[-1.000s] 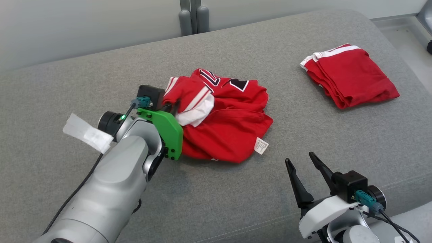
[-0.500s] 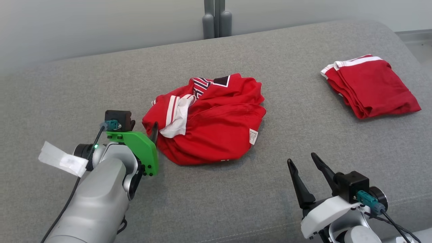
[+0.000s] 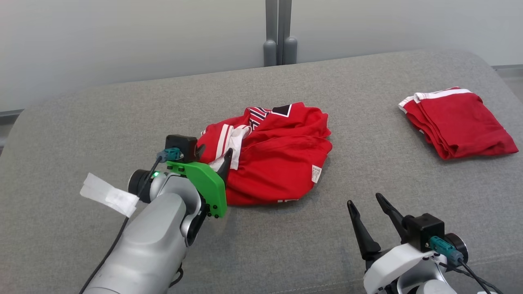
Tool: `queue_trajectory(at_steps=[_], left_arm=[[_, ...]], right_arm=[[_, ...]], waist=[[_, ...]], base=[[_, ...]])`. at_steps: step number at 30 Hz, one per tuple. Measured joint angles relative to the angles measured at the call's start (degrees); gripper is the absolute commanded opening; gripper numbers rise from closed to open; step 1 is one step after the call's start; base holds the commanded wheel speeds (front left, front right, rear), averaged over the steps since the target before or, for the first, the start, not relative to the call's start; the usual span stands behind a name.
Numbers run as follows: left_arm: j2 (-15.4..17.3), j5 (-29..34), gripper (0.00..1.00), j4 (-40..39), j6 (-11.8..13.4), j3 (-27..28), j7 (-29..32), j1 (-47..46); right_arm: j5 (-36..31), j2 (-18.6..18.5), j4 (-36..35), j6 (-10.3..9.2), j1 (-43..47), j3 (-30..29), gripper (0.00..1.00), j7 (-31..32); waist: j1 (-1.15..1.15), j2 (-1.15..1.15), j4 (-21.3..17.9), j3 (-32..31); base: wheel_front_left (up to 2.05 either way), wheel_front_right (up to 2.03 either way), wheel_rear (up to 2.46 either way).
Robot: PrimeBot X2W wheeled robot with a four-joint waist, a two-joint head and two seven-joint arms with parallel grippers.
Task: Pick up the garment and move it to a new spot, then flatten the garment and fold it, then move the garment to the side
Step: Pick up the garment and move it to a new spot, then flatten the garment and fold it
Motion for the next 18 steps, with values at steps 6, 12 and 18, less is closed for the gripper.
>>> queue_trajectory(at_steps=[6, 12, 18], left_arm=[[-1.2, 0.2, 1.00, -2.4, 0.9, -2.1, 2.6, 0.2], [-1.3, 1.1, 1.00, -1.7, 2.8, -3.2, 3.5, -0.1], [-0.1, 1.5, 0.46, 0.3, 4.9, -3.0, 2.9, -0.2]], right_arm=[[0.4, 0.0, -0.4, 0.00, 0.0, 0.5, 1.00, 0.1], [0.4, 0.0, -0.5, 0.00, -0.4, 0.4, 1.00, -0.1], [0.4, 0.0, -0.4, 0.00, -1.0, 0.1, 1.00, -0.6]], waist=[[0.00, 0.00, -1.4, 0.8], [0.00, 0.00, -3.5, 2.4], [0.00, 0.00, -5.5, 3.8]], base=[[0.00, 0.00, 0.00], [0.00, 0.00, 0.00], [0.00, 0.00, 0.00]])
